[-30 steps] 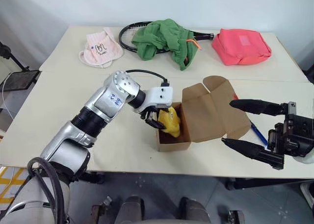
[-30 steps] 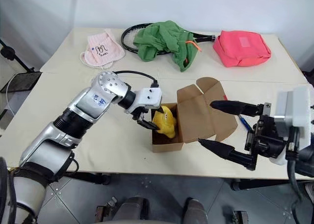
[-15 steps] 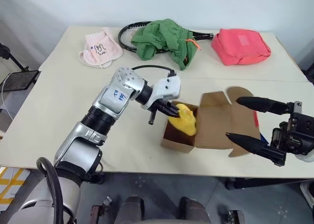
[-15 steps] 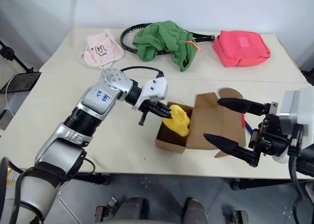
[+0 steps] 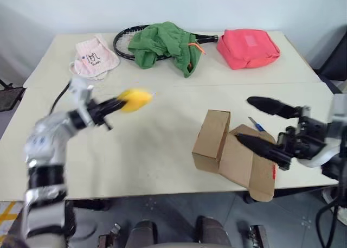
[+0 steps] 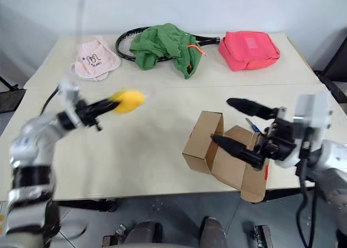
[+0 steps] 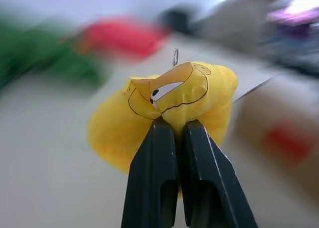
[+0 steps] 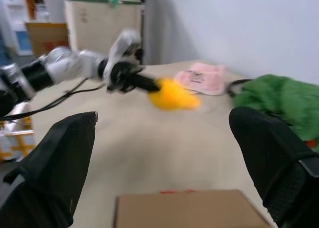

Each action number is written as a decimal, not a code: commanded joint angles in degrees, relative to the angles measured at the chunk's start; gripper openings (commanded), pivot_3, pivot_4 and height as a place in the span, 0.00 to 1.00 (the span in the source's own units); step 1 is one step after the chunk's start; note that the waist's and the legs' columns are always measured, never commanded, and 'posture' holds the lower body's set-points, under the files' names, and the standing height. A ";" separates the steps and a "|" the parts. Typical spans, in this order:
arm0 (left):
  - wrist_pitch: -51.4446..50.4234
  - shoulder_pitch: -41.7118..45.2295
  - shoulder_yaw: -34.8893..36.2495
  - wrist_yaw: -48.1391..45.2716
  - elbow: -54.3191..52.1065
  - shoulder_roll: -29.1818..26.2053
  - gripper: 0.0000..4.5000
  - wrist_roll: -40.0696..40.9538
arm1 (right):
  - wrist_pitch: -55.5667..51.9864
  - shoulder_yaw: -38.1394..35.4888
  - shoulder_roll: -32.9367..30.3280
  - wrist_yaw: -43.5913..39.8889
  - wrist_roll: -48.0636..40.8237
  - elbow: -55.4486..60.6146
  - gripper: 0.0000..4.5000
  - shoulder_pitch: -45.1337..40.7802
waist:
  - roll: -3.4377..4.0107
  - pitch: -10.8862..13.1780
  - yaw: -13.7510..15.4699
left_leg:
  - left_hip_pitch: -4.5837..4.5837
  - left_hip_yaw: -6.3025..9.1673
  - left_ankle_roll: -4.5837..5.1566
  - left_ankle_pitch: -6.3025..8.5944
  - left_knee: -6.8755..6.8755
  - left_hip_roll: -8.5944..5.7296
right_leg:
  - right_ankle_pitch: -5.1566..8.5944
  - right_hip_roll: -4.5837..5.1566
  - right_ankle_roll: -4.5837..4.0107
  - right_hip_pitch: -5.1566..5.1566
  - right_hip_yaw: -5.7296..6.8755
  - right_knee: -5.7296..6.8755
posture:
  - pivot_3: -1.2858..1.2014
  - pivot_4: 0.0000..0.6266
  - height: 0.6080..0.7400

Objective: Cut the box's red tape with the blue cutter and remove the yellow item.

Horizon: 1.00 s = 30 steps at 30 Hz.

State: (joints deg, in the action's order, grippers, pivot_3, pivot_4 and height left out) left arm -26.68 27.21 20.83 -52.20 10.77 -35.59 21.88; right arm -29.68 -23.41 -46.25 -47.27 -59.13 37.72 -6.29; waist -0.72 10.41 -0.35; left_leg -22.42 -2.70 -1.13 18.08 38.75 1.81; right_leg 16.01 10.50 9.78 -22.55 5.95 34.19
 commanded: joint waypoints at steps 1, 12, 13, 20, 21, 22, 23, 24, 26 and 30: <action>2.69 -12.34 7.86 4.21 -10.43 -2.66 0.00 -0.73 | 3.80 5.22 0.21 -7.18 5.25 -1.86 1.00 0.96 | -0.09 0.01 0.43 | 0.00 0.00 -0.03 0.04 0.06 0.00 | 0.00 0.01 0.00 0.02 0.00 0.00 | 0.52 0.24 1.00; 5.85 -24.28 12.42 3.44 -17.29 -4.89 0.53 3.92 | 13.49 11.08 2.63 -17.00 14.83 -10.63 1.00 -1.92 | -0.20 -0.02 2.74 | 0.08 -0.09 0.08 0.20 0.39 0.01 | -0.01 0.02 -0.04 0.28 0.00 -0.16 | 0.52 0.24 1.00; 5.11 -24.62 13.41 1.15 -16.73 -6.22 0.59 5.89 | 13.91 10.59 2.81 -16.81 15.19 -11.28 1.00 -2.07 | -0.20 -0.02 2.51 | 0.07 -0.14 0.07 0.20 0.35 0.03 | -0.01 0.02 -0.04 0.20 0.00 -0.10 | 0.52 0.24 1.00; 9.98 -32.48 19.59 -10.98 -12.58 -15.95 0.59 6.37 | 16.85 4.90 1.39 -17.20 17.89 -16.50 1.00 0.58 | -0.17 -0.01 1.33 | 0.10 -0.40 0.03 0.24 0.20 0.08 | -0.01 0.03 -0.04 0.05 0.01 -0.12 | 0.52 0.24 1.00; 10.25 -35.77 22.05 -12.47 -13.00 -16.37 0.59 6.46 | 17.05 2.94 0.95 -17.65 18.06 -16.83 1.00 2.76 | -0.17 -0.01 1.28 | 0.10 -0.42 0.03 0.24 0.17 0.10 | -0.01 0.03 -0.05 0.01 0.01 -0.12 | 0.52 0.24 1.00; 10.52 -38.95 23.98 -13.75 -13.74 -16.19 0.59 6.73 | 17.45 1.49 0.69 -18.15 18.42 -17.17 1.00 4.94 | -0.18 -0.01 1.19 | 0.11 -0.45 0.02 0.26 0.13 0.11 | -0.01 0.03 -0.05 0.00 0.01 -0.15 | 0.52 0.24 1.00; 12.54 -41.22 25.30 -14.28 -14.33 -15.17 0.59 6.59 | 18.70 0.56 0.63 -18.89 19.32 -17.71 1.00 6.86 | -0.18 -0.01 1.14 | 0.12 -0.47 0.02 0.32 0.10 0.14 | -0.01 0.02 -0.05 -0.01 0.02 -0.17 | 0.52 0.24 1.00; 15.01 -42.63 25.90 -13.86 -14.63 -13.84 0.59 6.01 | 20.39 0.23 0.73 -19.66 20.62 -18.39 1.00 8.34 | -0.18 -0.01 1.15 | 0.14 -0.49 0.02 0.39 0.10 0.17 | -0.01 0.02 -0.05 -0.01 0.04 -0.17 | 0.52 0.24 1.00; 17.57 -45.43 25.11 -11.43 -14.91 -11.63 0.59 3.64 | 22.71 0.03 1.60 -20.15 22.17 -19.53 1.00 10.36 | -0.18 -0.01 1.20 | 0.18 -0.62 0.07 0.46 0.13 0.19 | -0.01 0.02 -0.05 0.01 0.05 -0.22 | 0.52 0.24 1.00; 20.92 -45.97 22.91 -8.36 -13.68 -8.61 0.59 2.17 | 24.86 1.17 3.18 -19.46 23.35 -20.13 1.00 10.34 | -0.18 -0.02 1.41 | 0.25 -0.77 0.13 0.49 0.29 0.22 | -0.02 0.03 -0.09 0.10 0.00 -0.28 | 0.52 0.24 1.00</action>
State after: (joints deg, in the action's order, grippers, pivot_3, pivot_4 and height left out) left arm -8.03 -19.05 43.47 -62.08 -2.41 -44.38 24.58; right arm -6.59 -21.40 -43.44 -66.80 -35.87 17.42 4.34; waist -0.90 10.39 1.07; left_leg -22.16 -3.47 -0.99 18.57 39.05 2.07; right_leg 15.96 10.53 9.65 -22.44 5.96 33.92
